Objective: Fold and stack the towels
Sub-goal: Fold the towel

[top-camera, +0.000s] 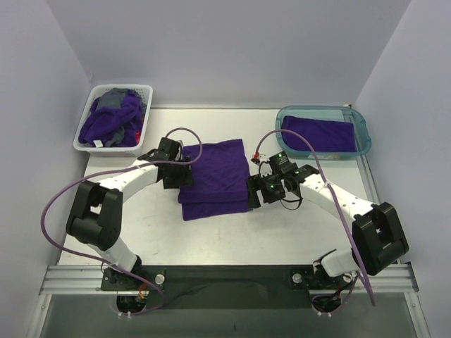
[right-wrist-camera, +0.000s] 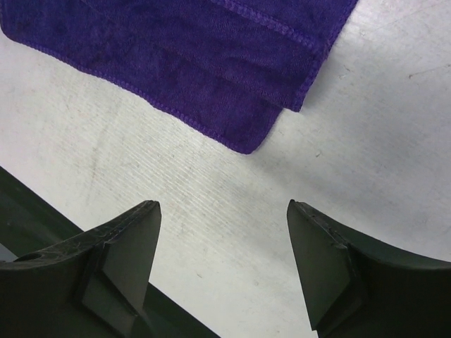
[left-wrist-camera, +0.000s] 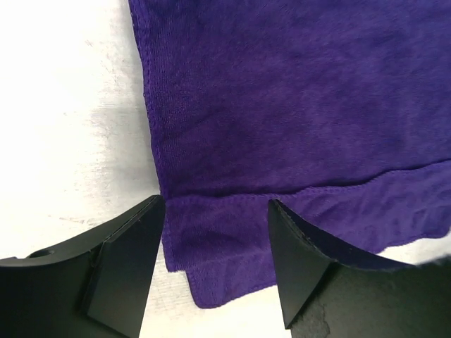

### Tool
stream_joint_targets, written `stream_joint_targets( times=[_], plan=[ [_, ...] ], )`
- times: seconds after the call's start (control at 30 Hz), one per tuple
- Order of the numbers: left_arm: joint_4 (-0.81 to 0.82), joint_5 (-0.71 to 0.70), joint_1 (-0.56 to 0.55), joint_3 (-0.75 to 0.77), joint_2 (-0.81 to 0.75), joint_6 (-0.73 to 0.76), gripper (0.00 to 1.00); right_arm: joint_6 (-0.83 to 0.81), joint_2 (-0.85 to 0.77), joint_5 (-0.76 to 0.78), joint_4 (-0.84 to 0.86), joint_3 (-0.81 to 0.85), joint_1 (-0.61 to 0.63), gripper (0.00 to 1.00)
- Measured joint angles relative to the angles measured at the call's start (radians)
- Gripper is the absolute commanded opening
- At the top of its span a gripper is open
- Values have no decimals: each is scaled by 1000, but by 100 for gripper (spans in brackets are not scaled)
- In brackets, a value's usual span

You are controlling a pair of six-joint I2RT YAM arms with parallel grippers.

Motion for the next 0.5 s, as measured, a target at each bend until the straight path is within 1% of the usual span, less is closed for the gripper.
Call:
stream_joint_targets(
  times=[0.1,0.27,0.5],
  plan=[
    [-2,5,0,0,27,2,70,1,-13,4,0,-13,0,73],
    [-2,31,-2,-4,29,15,70,5,-16,6,0,-31,0,73],
    [0,51,-4,-66,28,23,70,18,-19,6,3,-38,0,73]
  ],
)
